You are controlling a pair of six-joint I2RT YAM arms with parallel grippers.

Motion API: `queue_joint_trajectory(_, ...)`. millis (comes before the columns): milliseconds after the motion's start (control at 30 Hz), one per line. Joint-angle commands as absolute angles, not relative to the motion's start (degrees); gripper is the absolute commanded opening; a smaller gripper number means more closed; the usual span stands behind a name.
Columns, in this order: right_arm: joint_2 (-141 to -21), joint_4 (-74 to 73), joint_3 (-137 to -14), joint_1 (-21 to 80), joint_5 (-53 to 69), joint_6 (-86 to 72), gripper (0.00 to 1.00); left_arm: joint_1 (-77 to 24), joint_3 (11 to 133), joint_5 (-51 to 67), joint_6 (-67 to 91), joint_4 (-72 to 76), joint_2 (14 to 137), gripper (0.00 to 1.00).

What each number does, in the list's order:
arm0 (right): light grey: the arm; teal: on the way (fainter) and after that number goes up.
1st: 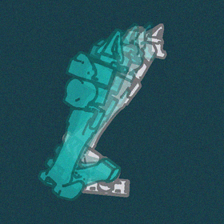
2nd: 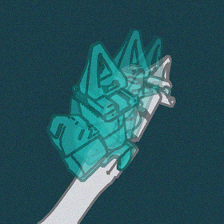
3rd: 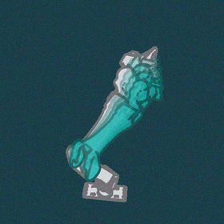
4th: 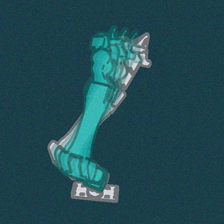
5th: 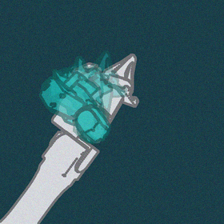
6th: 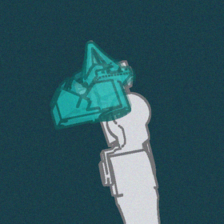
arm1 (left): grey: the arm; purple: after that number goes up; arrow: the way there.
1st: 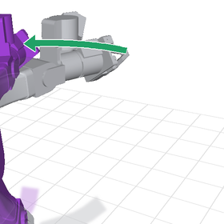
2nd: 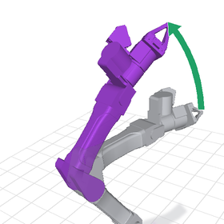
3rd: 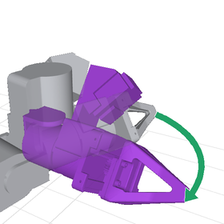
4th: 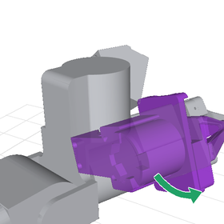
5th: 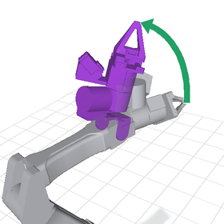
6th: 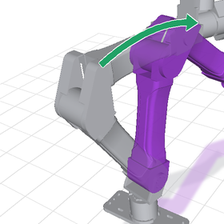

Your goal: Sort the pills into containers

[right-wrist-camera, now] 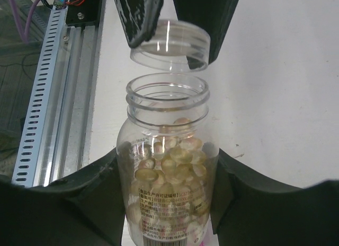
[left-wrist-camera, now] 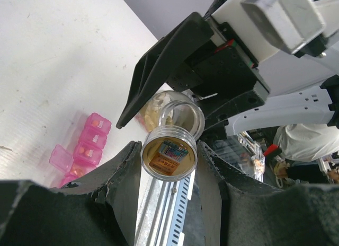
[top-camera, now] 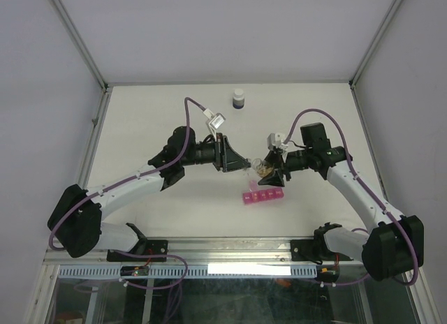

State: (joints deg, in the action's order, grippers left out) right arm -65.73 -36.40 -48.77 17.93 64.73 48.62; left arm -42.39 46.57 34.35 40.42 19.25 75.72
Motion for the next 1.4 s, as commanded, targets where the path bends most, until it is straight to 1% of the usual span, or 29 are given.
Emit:
queue_joint_trajectory(0, -64.51, -36.21, -52.47, 19.13, 64.29, 49.84, 0.0, -43.1, 49.68, 33.57, 39.37, 20.35, 76.9, 0.23)
queue_joint_trajectory(533, -65.7, -36.17, -53.38, 21.48, 59.0, 48.63, 0.0, -44.6, 50.82, 33.89, 39.29, 19.78, 78.09, 0.23)
queue_joint_trajectory(1000, -68.57, -39.59, -56.48, 23.74, 53.26, 47.76, 0.0, -46.25, 54.55, 29.96, 36.06, 9.39, 79.11, 0.22)
queue_joint_trajectory(1367, -69.92, -41.52, -58.08, 24.61, 52.93, 47.22, 0.0, -47.71, 58.03, 28.95, 32.77, 2.51, 80.14, 0.22)
